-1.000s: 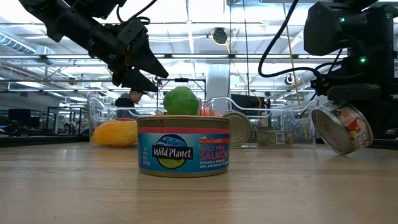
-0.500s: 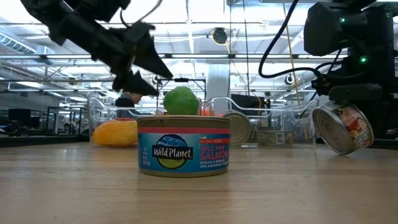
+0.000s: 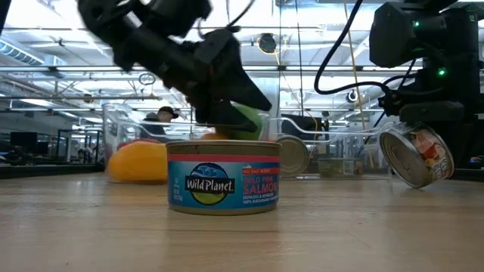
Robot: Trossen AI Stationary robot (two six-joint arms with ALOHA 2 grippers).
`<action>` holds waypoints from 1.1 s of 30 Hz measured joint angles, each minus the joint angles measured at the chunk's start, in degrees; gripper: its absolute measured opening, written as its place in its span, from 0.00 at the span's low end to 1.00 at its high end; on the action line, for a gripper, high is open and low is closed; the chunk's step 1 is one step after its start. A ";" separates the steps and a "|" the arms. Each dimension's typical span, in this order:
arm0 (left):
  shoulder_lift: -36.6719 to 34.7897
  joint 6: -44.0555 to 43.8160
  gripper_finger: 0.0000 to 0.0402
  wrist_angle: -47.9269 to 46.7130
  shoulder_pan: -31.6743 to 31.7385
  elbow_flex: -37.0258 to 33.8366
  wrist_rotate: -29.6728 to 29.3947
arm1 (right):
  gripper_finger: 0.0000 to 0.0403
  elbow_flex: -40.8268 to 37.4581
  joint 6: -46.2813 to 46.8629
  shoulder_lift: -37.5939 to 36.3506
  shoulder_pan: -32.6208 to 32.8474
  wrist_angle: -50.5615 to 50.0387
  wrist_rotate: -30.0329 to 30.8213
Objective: Pick & Place Food Item
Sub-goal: Put the green tuna can into the bottom right transparent bin
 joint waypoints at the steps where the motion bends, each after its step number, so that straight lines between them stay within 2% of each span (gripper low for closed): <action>1: 0.06 1.28 0.98 -4.44 -0.26 2.15 -1.00 | 0.58 0.00 -0.04 0.02 0.00 0.14 0.00; 4: 0.10 4.29 0.98 -14.18 -1.09 7.64 -3.34 | 0.58 0.00 -0.21 0.02 0.00 0.10 0.00; 8: -0.01 8.07 0.98 -15.51 -2.98 10.90 -3.83 | 0.58 0.00 -0.34 0.02 0.00 0.18 -0.07; 13: 0.02 11.94 0.98 -15.96 -6.22 11.31 -3.76 | 0.58 0.00 -0.34 0.00 0.00 0.19 -0.09; 18: 0.02 11.57 0.98 -16.90 -9.74 11.31 -4.79 | 0.58 0.00 -0.33 0.00 0.00 0.19 -0.13; 22: 0.12 12.85 0.98 -25.66 -12.58 11.36 -2.60 | 0.58 0.00 -0.32 0.00 0.00 0.19 -0.13; 27: 0.47 4.47 0.98 -36.59 -13.51 10.91 -4.47 | 0.58 0.00 -0.32 0.00 0.00 0.21 -0.15; 33: 0.52 -0.12 0.98 -37.58 -13.64 7.39 -11.05 | 0.58 0.00 -0.32 0.00 -0.02 0.32 -0.17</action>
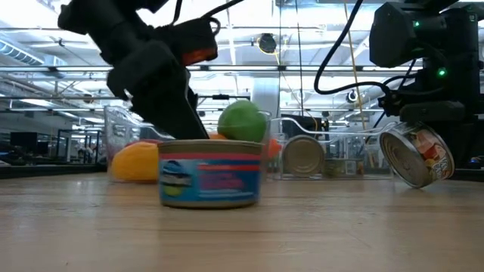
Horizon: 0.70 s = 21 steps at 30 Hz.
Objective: Pick & Place Food Item
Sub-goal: Put the green tuna can into the bottom right transparent bin
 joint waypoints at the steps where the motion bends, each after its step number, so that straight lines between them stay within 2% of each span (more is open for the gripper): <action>1: 0.00 -0.21 0.98 0.00 0.08 -0.29 -1.22 | 0.58 0.00 -0.01 0.02 0.00 0.00 0.00; 4: 0.06 0.49 0.98 0.23 0.46 -0.39 -3.22 | 0.58 0.00 -0.01 0.00 0.00 0.00 0.00; 12: -0.16 6.50 0.98 4.01 3.30 -0.64 -1.70 | 0.58 0.00 -0.02 0.00 0.00 0.00 -0.02; 16: -1.64 10.12 0.98 9.10 3.59 -0.93 1.13 | 0.58 0.00 -0.02 0.02 0.00 0.02 -0.04; 21: -2.05 16.26 0.98 18.01 3.38 -0.49 1.65 | 0.58 0.00 -0.02 0.01 0.00 0.20 -0.41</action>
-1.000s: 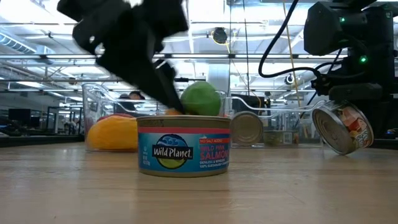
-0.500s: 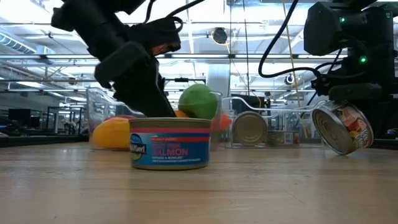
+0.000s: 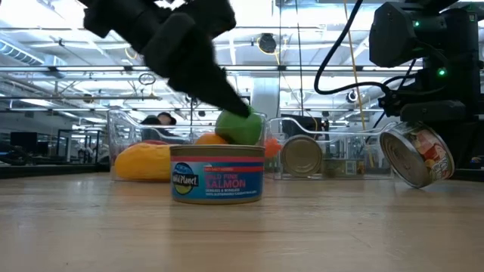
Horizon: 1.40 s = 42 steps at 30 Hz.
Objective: Pick & Place Food Item
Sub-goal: Put the green tuna can into the bottom right transparent bin
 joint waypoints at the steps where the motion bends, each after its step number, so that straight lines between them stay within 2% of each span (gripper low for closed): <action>1: 0.25 0.89 0.98 1.58 0.08 0.14 0.14 | 0.58 0.00 0.00 0.01 0.00 0.06 -0.35; 6: 1.26 5.95 0.98 10.99 -0.07 0.91 1.16 | 0.58 0.00 -0.37 0.11 0.02 0.51 -1.21; 12: 4.49 6.46 0.98 19.78 0.17 1.95 2.08 | 0.58 -0.13 0.32 0.14 -0.17 0.22 0.25; 21: 14.06 7.81 0.98 21.44 0.15 7.49 2.84 | 0.58 0.37 -0.99 -1.10 0.04 -0.72 -0.87; 27: 15.10 8.26 0.98 20.91 0.50 8.59 2.85 | 0.58 3.58 5.66 -9.04 3.57 -5.29 -1.81; 32: 15.08 7.06 0.98 19.71 1.02 8.59 2.82 | 0.58 4.50 14.61 -14.85 8.90 -1.33 7.21; 36: 15.08 6.15 0.98 18.04 0.98 8.59 2.84 | 0.58 4.50 18.38 -14.74 11.98 1.99 12.45; 42: 15.08 5.69 0.98 17.98 0.96 8.59 2.87 | 0.58 4.50 20.86 -13.00 13.27 6.26 19.27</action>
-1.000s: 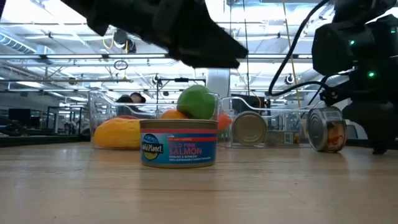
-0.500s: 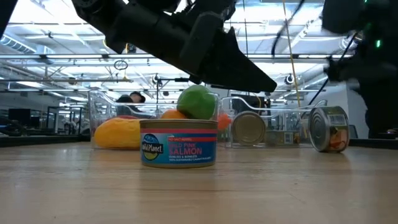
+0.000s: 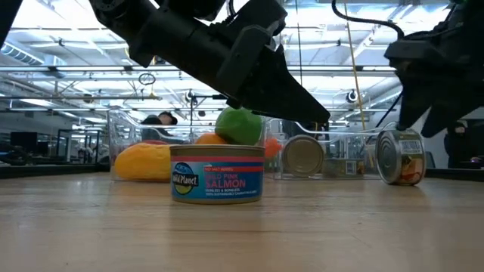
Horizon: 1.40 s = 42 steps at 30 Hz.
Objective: Pick & Place Food Item
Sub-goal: Put the green tuna can into the bottom right transparent bin
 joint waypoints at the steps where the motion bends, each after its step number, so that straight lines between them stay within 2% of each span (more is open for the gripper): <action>1: 0.00 -0.24 0.98 0.01 0.00 0.00 -0.01 | 0.58 0.00 0.39 0.54 0.00 0.28 0.85; 11: -0.02 -1.92 0.98 -0.65 -0.02 0.00 0.02 | 0.58 -0.34 2.09 8.68 -1.35 3.35 9.52; 16: -0.02 -2.24 0.98 -1.65 0.00 0.00 0.02 | 0.57 -3.16 1.95 10.16 -2.33 9.14 9.40; 19: -0.02 -2.31 0.98 -1.57 0.00 0.00 0.02 | 0.52 -4.34 1.12 10.34 -2.36 11.27 9.42; 21: -0.02 -2.33 0.98 -1.66 0.00 0.00 0.02 | 0.46 -4.37 -0.78 10.07 -2.23 12.35 9.79; 23: -0.03 -2.33 0.98 -1.62 0.00 0.00 0.02 | 0.38 -4.42 -4.39 8.82 -1.94 14.46 9.73; 29: -0.04 -2.33 0.98 -1.59 0.00 0.00 0.02 | 0.38 -4.39 -25.43 0.49 -1.01 30.00 10.20; 32: -0.04 -2.33 0.98 -1.62 0.00 0.00 0.02 | 0.38 -4.16 -37.52 -4.58 -1.47 36.66 12.85; 35: -0.04 -2.32 0.98 -1.62 0.00 0.00 0.02 | 0.38 -2.58 -46.90 -8.25 -3.66 35.75 18.21; 38: -0.04 -2.30 0.98 -1.63 0.00 0.00 0.02 | 0.38 -0.90 -53.57 -9.95 -8.11 29.85 22.05; 42: -0.04 -2.30 0.98 -1.68 0.00 0.00 0.02 | 0.38 0.07 -58.53 -9.29 -18.20 20.26 18.88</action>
